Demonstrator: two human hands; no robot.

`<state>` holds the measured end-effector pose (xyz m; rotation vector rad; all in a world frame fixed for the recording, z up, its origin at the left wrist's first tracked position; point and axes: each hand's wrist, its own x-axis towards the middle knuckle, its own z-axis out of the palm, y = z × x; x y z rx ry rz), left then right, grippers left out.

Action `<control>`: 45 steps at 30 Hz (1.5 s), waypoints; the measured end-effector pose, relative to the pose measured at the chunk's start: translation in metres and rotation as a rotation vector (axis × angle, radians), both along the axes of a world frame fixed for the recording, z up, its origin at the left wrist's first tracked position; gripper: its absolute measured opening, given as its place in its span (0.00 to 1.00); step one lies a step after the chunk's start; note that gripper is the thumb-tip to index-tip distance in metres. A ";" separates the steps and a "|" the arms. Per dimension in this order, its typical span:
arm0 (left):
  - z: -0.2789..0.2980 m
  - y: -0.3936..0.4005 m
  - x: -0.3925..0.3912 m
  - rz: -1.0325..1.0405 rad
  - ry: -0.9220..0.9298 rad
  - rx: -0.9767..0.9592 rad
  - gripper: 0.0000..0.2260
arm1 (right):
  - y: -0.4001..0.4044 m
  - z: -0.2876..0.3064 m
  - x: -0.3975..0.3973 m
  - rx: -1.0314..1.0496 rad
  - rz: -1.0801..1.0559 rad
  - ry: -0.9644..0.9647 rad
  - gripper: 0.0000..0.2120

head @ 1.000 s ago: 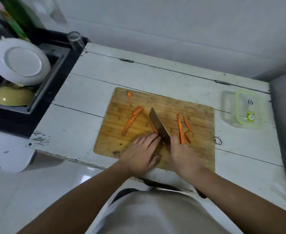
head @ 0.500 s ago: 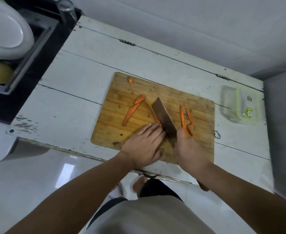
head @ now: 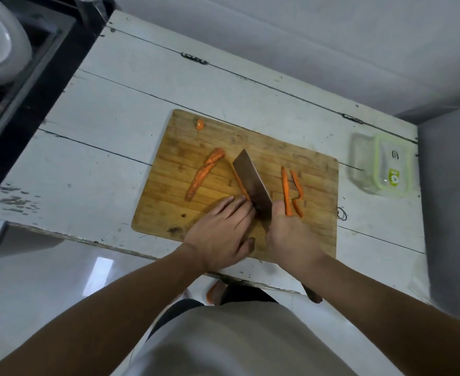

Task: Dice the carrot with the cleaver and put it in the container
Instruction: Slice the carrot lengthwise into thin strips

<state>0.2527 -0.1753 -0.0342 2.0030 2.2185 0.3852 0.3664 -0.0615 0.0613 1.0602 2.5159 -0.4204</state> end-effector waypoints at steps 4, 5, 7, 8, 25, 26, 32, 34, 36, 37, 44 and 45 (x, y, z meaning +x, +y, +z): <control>0.001 0.004 0.000 0.011 -0.031 -0.021 0.29 | 0.007 0.003 -0.028 -0.062 -0.025 0.050 0.17; 0.002 0.003 0.001 0.010 -0.048 -0.032 0.29 | 0.006 0.004 -0.029 -0.074 -0.035 0.061 0.18; 0.005 0.000 0.002 0.043 -0.123 -0.024 0.26 | 0.006 0.006 -0.029 -0.080 -0.035 0.061 0.18; 0.008 -0.002 0.002 0.089 -0.173 -0.002 0.24 | 0.006 0.007 -0.028 -0.084 -0.032 0.062 0.18; 0.002 -0.008 0.006 -0.003 -0.066 0.014 0.28 | -0.014 0.007 0.013 -0.117 -0.056 0.044 0.16; 0.005 -0.008 0.005 0.070 -0.099 0.021 0.27 | -0.014 0.007 0.013 -0.125 -0.055 0.043 0.17; 0.014 0.005 -0.004 0.318 -0.224 0.014 0.28 | -0.011 0.010 0.008 -0.162 -0.077 0.023 0.21; 0.014 0.008 -0.007 0.225 -0.156 -0.037 0.29 | -0.012 0.011 0.006 -0.150 -0.067 0.030 0.21; 0.013 0.010 -0.014 0.175 -0.077 -0.052 0.28 | -0.010 0.010 0.006 -0.133 -0.059 0.029 0.23; 0.012 0.011 -0.018 0.155 -0.040 -0.048 0.27 | -0.009 0.010 0.006 -0.130 -0.055 0.026 0.24; 0.013 0.015 -0.023 0.102 -0.001 -0.020 0.24 | -0.011 0.006 0.010 -0.124 -0.054 -0.043 0.33; 0.013 0.015 -0.024 0.105 -0.006 -0.033 0.24 | -0.010 0.006 0.010 -0.140 -0.063 -0.049 0.33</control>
